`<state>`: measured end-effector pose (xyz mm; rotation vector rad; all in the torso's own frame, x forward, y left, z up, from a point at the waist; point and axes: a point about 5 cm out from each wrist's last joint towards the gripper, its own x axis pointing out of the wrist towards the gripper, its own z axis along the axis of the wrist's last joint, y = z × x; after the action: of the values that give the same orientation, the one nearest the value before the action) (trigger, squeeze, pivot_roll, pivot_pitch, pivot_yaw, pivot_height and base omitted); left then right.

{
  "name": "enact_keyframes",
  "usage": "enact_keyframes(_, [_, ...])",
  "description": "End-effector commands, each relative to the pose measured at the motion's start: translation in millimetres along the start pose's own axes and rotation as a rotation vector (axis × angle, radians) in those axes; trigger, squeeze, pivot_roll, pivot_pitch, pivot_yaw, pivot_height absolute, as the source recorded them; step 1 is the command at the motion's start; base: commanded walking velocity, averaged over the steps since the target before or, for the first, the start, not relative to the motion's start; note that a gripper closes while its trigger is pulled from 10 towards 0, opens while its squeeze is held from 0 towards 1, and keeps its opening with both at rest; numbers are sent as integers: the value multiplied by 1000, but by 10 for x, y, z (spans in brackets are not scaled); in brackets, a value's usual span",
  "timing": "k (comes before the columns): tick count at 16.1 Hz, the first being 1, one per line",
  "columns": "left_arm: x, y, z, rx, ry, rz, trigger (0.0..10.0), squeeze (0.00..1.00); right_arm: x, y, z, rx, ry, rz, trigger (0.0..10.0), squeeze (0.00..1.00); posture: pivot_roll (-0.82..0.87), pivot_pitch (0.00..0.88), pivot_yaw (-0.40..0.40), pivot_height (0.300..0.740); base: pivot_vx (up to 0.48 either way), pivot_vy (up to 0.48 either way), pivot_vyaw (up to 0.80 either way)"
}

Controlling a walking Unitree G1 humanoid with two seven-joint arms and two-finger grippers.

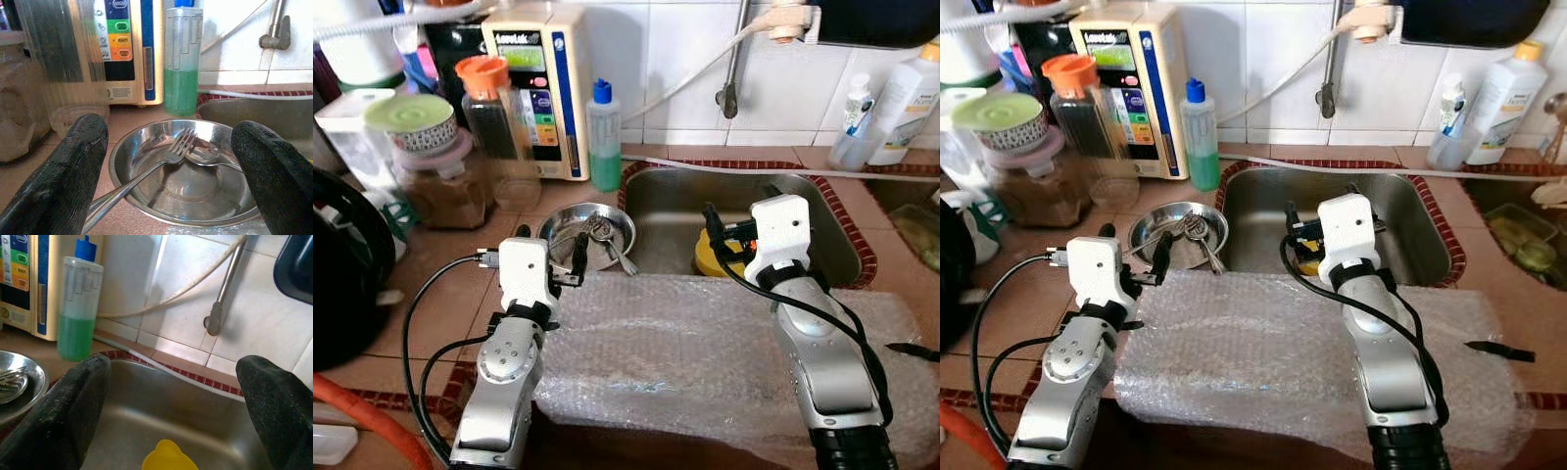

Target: Kitchen organization

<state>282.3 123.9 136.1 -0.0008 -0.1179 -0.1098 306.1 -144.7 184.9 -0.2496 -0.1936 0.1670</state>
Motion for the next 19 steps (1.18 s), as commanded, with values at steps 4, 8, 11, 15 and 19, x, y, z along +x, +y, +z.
enact_keyframes(4, [26,3,2,-12,-10,25,10000,0,52,38,26,-3,5,45,10000,0,-212,27,-19,740,0,0,0])
enact_keyframes(8, [39,6,9,-9,-16,25,10000,0,75,57,39,5,-5,39,10000,0,-216,22,4,740,0,0,0])
enact_keyframes(11, [108,119,73,20,-40,72,10000,0,57,83,19,23,-4,29,10000,0,-223,21,29,740,0,0,0])
enact_keyframes(15, [125,301,49,-55,-9,189,10000,0,22,110,-11,35,5,45,10000,0,-230,23,37,740,0,0,0])
enact_keyframes(19, [81,364,-131,-225,99,260,10000,0,10,140,-6,39,3,62,10000,0,-237,22,45,740,0,0,0])
